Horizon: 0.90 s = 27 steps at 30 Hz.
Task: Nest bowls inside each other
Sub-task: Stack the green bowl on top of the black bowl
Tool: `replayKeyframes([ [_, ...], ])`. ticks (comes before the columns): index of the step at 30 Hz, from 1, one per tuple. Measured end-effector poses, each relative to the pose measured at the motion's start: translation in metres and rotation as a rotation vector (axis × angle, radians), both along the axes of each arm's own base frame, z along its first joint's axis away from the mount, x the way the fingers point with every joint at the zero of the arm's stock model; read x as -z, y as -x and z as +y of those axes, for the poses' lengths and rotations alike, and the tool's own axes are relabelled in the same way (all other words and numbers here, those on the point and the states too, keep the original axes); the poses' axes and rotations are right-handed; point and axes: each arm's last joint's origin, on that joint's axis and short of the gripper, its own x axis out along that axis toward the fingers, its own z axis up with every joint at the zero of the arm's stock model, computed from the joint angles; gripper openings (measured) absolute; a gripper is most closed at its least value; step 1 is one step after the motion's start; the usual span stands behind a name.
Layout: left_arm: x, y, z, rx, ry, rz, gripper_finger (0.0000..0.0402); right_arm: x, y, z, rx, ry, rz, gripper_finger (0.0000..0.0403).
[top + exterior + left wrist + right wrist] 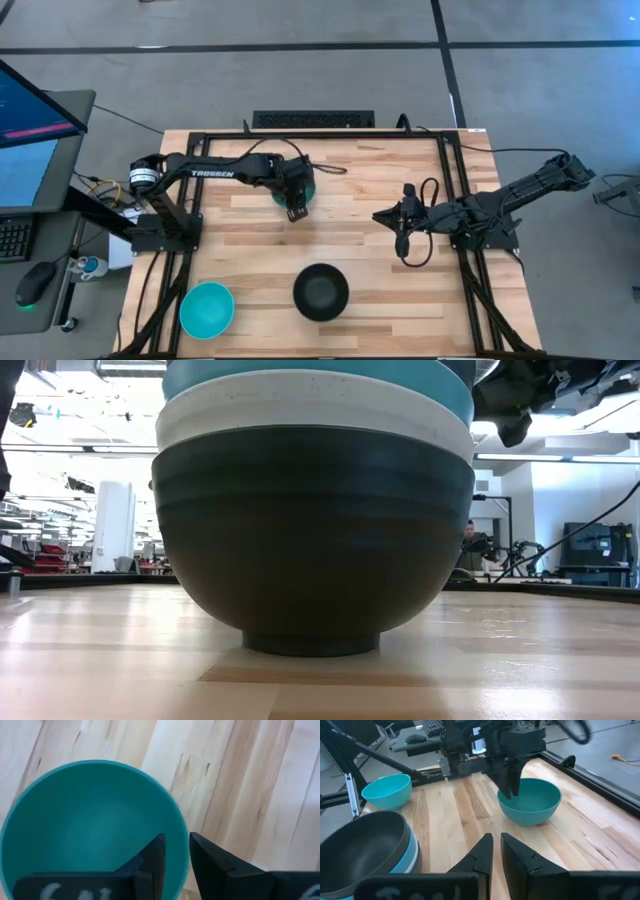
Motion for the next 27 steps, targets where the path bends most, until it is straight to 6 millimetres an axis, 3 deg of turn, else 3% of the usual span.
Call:
replayKeyframes([
  [12, 0.005, 0.001, 0.002, 0.107, 0.058, 0.004, 0.008, 0.0, 0.0, -0.001, 0.055, -0.011, -0.012, 0.0059],
  [21, 0.035, 0.012, -0.003, 0.093, 0.096, 0.039, 0.008, 0.004, -0.001, -0.002, 0.088, 0.003, 0.016, 0.0059],
  [27, 0.04, 0.013, -0.004, 0.092, 0.102, 0.035, 0.008, 0.014, -0.007, 0.001, 0.087, 0.024, 0.068, 0.0059],
])
